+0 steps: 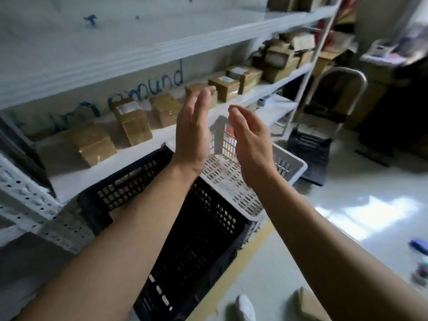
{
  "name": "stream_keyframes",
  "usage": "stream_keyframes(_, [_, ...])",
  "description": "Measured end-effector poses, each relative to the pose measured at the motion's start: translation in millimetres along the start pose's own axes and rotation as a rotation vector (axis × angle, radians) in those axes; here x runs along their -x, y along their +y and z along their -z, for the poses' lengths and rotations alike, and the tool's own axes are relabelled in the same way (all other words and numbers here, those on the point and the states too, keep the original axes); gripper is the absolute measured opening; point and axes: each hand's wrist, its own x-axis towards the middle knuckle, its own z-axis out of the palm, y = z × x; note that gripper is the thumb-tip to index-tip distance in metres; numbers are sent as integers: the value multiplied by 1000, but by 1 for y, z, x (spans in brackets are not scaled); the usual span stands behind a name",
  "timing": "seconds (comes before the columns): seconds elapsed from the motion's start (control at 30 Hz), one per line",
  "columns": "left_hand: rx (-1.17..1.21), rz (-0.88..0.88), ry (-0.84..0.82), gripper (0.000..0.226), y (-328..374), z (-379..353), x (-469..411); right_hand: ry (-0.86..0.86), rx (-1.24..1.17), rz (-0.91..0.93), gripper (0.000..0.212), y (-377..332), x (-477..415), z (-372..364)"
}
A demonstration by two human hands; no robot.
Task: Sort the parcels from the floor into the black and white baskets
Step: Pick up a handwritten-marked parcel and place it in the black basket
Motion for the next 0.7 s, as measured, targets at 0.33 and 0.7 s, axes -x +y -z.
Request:
stream_keyframes(0.33, [260,169,-439,26,-4,-137,99,525,188,0,20,-48,115,172])
stream_keyframes(0.7, [293,347,-833,30,2,-288,239,893,320,-47,34,-69,240,342])
